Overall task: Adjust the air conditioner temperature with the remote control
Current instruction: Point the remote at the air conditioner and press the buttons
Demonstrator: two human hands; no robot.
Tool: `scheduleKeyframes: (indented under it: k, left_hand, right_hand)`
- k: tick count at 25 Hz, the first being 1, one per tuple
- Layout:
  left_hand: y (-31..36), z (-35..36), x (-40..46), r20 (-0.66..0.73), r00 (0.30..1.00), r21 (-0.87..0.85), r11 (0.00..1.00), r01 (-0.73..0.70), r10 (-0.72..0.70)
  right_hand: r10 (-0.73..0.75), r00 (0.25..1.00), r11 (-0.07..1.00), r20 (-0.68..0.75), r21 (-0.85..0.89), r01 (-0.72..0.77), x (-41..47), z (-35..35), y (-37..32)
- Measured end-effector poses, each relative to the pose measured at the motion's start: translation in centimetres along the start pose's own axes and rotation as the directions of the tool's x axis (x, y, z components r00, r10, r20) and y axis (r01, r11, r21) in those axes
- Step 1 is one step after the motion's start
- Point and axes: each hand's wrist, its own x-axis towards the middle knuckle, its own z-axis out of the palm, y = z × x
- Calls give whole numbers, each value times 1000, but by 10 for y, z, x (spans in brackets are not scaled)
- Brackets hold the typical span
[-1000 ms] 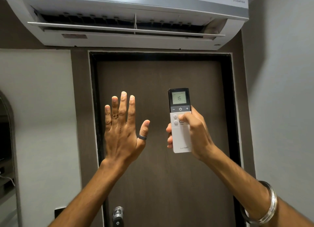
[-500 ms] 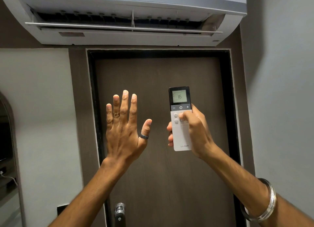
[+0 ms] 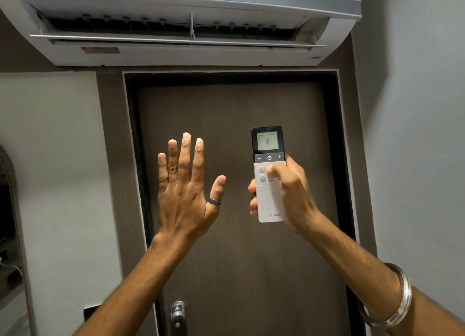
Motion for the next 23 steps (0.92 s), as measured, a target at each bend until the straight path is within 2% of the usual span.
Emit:
scheduleKeyframes:
  k: [14, 18, 23]
  left_hand:
    - [-11, 4, -3, -12, 1000, 21, 1000, 15, -15]
    - [-10, 6, -3, -26, 1000, 28, 1000, 11, -10]
    - [-9, 7, -3, -31, 1000, 30, 1000, 3, -2]
  right_hand:
    - [4, 1000, 1000, 0, -22, -4, 4, 8, -2]
    - [-11, 998, 999, -68, -37, 9, 1, 12, -5]
    - [42, 987, 999, -153, -24, -46, 0, 17, -8]
